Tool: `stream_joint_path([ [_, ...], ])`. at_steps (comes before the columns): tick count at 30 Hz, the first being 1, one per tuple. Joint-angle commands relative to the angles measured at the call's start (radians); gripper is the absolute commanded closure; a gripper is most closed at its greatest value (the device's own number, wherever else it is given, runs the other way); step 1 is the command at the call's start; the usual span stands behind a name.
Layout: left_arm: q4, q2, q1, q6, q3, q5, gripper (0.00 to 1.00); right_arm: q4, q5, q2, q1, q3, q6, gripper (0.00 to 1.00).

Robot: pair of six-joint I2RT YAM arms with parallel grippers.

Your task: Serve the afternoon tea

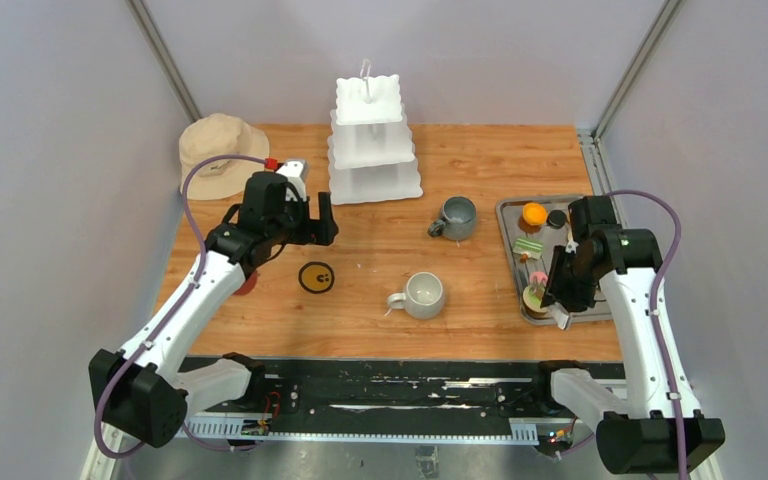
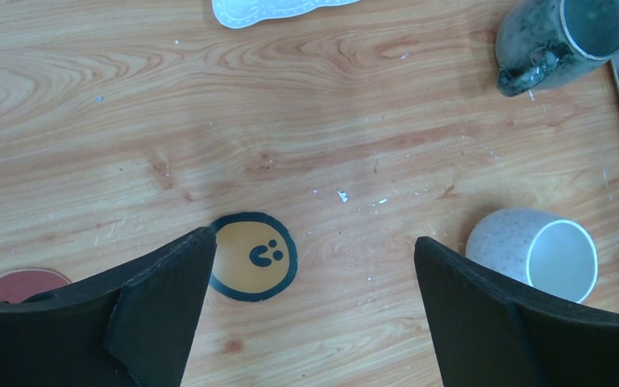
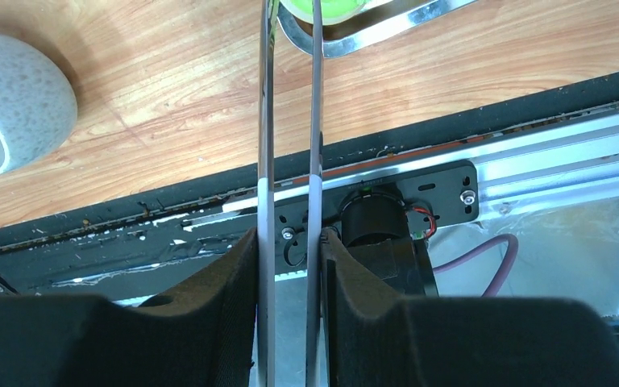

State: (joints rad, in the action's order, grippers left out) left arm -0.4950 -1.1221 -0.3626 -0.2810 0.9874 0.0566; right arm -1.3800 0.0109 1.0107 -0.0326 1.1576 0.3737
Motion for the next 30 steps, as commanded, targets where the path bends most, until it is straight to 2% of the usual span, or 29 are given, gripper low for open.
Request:
stream_joint_path([
  [1, 0.012, 0.025, -0.006, 0.002, -0.004, -0.015, 0.02, 0.005, -0.026, -0.015, -0.007, 0.033, 0.001, 1.00],
  [10, 0.013, 0.027, -0.006, -0.007, 0.000, -0.011, 0.02, 0.035, -0.039, -0.038, -0.007, 0.050, 0.006, 0.99],
  [19, 0.001, 0.032, -0.006, 0.000, 0.003, -0.020, 0.02, 0.073, 0.013, -0.046, -0.007, -0.052, 0.013, 0.99],
  [26, 0.010, 0.016, -0.006, -0.010, 0.007, -0.002, 0.02, 0.060, 0.039, -0.059, -0.007, -0.068, 0.002, 0.76],
  [30, 0.016, 0.015, -0.006, -0.016, 0.002, 0.003, 0.02, 0.045, 0.023, -0.057, -0.007, -0.054, -0.005, 0.71],
])
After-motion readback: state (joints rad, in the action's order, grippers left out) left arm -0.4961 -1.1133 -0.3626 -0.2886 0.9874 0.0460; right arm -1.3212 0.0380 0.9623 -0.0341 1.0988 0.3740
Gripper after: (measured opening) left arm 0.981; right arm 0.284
